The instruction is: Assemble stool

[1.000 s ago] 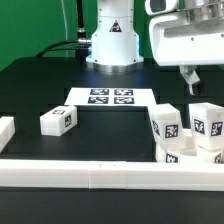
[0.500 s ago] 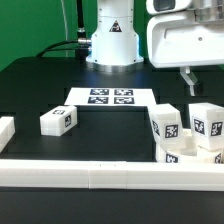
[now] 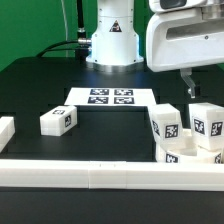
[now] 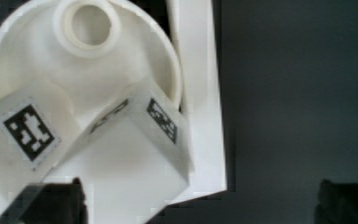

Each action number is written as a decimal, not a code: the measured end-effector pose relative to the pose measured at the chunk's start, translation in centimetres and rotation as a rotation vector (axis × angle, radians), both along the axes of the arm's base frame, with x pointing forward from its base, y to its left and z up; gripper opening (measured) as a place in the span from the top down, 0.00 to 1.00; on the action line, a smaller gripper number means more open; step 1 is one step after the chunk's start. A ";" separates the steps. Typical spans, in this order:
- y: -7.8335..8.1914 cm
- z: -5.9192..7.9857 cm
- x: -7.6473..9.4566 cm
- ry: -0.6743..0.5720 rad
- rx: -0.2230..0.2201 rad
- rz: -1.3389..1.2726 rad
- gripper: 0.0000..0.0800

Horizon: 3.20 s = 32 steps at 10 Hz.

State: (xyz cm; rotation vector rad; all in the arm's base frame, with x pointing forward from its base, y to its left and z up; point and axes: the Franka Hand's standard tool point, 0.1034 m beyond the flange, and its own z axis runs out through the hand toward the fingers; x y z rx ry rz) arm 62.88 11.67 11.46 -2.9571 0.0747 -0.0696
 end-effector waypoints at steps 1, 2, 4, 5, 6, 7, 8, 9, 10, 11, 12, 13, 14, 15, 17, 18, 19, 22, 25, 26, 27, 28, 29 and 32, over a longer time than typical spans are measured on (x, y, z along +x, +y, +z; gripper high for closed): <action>0.0 0.0 0.0 -0.012 -0.014 0.087 0.19; -0.1 0.2 0.0 -0.028 -0.041 0.212 0.19; -0.3 0.4 0.2 -0.063 -0.063 0.412 0.19; -0.4 0.6 0.4 -0.077 -0.081 0.524 0.19; -0.4 0.6 0.5 -0.088 -0.089 0.595 0.19; -0.5 0.6 0.5 -0.094 -0.092 0.643 0.19; -0.6 0.5 0.5 -0.105 -0.095 0.712 0.19; -0.7 0.5 0.5 -0.117 -0.098 0.795 0.19; -0.7 0.5 0.5 -0.127 -0.101 0.863 0.19; -0.8 0.4 0.5 -0.138 -0.117 0.979 0.19; -0.9 0.1 0.6 -0.159 -0.152 1.166 0.19; -0.9 0.0 0.5 -0.162 -0.158 1.219 0.19; -1.1 -0.1 0.6 -0.171 -0.170 1.333 0.19; -1.2 -0.1 0.6 -0.176 -0.172 1.380 0.19; -1.5 -0.1 0.6 -0.188 -0.179 1.498 0.19; -1.6 -0.2 0.6 -0.191 -0.186 1.560 0.19; -1.7 -0.3 0.6 -0.193 -0.193 1.634 0.19; -1.9 -1.2 0.4 -0.189 -0.209 1.863 0.19; -2.1 -2.1 0.3 -0.190 -0.204 1.903 0.19; -2.1 -2.5 0.1 -0.186 -0.199 1.901 0.33; -2.1 -2.6 0.1 -0.184 -0.197 1.901 0.33; -2.2 -2.6 0.1 -0.184 -0.197 1.900 0.50; -2.3 -2.6 0.1 -0.184 -0.197 1.898 0.50; -2.4 -2.6 0.1 -0.180 -0.198 1.858 0.58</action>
Offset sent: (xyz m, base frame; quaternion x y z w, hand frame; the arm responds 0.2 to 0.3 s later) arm 0.0060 -0.0041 0.0087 -0.0276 -0.0151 -0.2776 0.9602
